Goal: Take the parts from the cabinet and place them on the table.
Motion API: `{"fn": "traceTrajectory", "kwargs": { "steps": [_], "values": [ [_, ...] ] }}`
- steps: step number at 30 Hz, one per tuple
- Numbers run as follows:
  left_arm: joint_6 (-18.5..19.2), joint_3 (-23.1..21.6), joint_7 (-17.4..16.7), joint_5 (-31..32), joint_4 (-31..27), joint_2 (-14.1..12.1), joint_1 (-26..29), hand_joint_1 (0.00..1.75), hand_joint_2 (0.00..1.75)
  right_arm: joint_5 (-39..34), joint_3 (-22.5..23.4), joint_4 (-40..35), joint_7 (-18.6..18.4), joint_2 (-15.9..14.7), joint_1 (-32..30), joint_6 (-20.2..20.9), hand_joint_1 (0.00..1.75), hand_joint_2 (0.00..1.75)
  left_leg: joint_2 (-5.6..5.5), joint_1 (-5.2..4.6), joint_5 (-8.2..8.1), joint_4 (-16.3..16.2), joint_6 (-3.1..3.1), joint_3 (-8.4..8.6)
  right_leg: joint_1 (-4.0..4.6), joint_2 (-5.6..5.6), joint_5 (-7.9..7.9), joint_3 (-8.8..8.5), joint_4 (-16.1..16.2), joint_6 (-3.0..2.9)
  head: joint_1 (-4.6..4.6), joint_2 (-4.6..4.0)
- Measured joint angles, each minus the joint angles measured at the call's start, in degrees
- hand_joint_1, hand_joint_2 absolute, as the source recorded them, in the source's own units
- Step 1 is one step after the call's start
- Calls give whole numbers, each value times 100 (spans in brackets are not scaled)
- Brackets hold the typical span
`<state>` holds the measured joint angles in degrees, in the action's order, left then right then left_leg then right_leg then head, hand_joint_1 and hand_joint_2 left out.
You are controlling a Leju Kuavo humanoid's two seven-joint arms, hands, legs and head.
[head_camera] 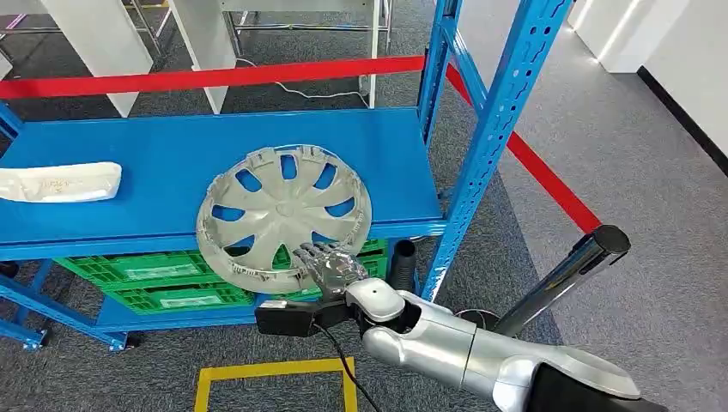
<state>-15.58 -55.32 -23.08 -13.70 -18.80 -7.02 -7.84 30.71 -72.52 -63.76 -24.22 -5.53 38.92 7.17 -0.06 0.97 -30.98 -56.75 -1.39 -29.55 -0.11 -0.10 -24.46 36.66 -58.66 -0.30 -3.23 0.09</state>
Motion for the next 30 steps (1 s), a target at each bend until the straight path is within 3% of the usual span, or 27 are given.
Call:
{"fn": "traceTrajectory", "kwargs": {
  "steps": [30],
  "values": [
    [0,0,0,0,0,0,0,0,0,0,2,0,0,0,0,0,0,0,0,0,-3,2,-6,2,0,0,-1,0,0,-1,0,0]
  ]
}}
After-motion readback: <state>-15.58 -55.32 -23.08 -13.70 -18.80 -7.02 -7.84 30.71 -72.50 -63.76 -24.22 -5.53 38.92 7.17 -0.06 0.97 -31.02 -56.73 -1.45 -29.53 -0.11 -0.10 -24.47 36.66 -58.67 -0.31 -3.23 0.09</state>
